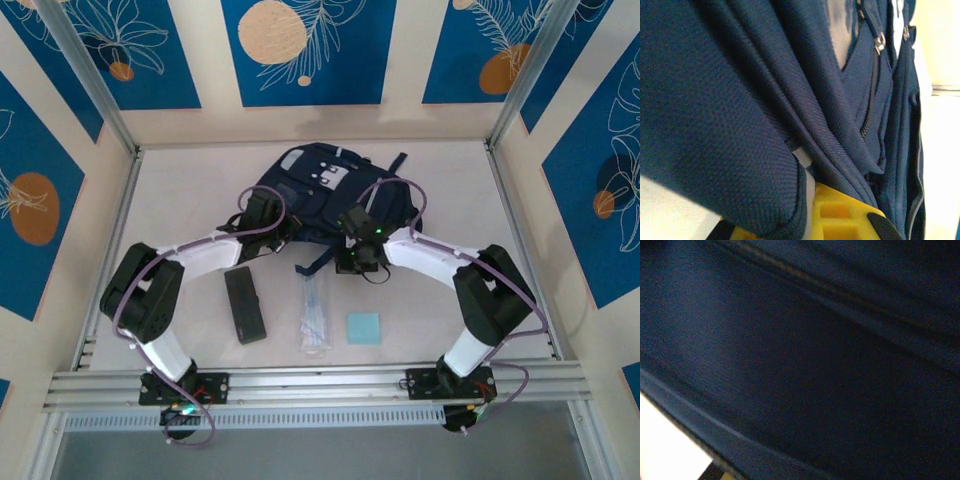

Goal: Pack the student bag
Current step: Zip the student bag at the top-center of the table.

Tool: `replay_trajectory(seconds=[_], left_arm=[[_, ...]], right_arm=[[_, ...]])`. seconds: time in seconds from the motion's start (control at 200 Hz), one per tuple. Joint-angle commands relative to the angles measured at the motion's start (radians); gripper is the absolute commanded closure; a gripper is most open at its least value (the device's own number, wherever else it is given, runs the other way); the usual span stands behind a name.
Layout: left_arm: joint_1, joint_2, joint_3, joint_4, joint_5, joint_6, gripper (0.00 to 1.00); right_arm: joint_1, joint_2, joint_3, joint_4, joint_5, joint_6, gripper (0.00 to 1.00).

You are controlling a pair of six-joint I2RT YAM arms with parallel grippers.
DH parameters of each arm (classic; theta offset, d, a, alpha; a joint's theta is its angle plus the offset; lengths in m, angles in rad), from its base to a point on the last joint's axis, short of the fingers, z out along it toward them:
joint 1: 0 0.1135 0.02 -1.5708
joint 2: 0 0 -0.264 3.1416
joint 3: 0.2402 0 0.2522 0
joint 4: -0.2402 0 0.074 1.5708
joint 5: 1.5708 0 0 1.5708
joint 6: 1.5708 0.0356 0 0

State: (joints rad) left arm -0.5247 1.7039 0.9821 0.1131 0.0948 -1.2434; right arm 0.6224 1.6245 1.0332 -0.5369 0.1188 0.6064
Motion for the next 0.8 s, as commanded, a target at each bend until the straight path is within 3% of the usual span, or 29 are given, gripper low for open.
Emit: replay_trajectory(seconds=[0.0,0.145,0.235,0.275,0.31,0.38,0.395,0.52,0.67,0.79], left_arm=[[0.066,0.054,0.077,0.080,-0.052,0.113,1.00],[0.111,0.168,0.203,0.087,0.030,0.184,1.00],[0.118,0.266,0.374,-0.012,0.114,0.248,1.00],[0.118,0.308,0.460,-0.090,0.159,0.270,0.80],[0.117,0.336,0.529,-0.152,0.193,0.281,0.55],[0.114,0.350,0.578,-0.217,0.228,0.288,0.21],[0.113,0.344,0.574,-0.223,0.230,0.288,0.18],[0.106,0.241,0.444,-0.216,0.239,0.270,0.13],[0.070,0.106,0.199,-0.087,0.242,0.144,0.13],[0.027,0.085,0.124,0.017,0.248,0.050,0.16]], right_arm=[[-0.082,-0.061,-0.017,-0.256,-0.168,-0.062,1.00],[-0.142,-0.053,0.022,-0.313,-0.337,-0.102,1.00],[-0.141,-0.025,0.052,-0.266,-0.447,-0.078,1.00],[-0.141,-0.006,0.066,-0.230,-0.497,-0.060,1.00],[-0.141,0.014,0.080,-0.196,-0.536,-0.042,1.00],[-0.141,0.052,0.114,-0.139,-0.591,-0.003,1.00],[-0.140,0.060,0.121,-0.127,-0.600,0.004,1.00],[-0.138,0.112,0.181,-0.009,-0.658,0.070,1.00],[-0.128,0.168,0.263,0.083,-0.685,0.133,1.00],[-0.108,0.210,0.320,0.094,-0.708,0.144,1.00]])
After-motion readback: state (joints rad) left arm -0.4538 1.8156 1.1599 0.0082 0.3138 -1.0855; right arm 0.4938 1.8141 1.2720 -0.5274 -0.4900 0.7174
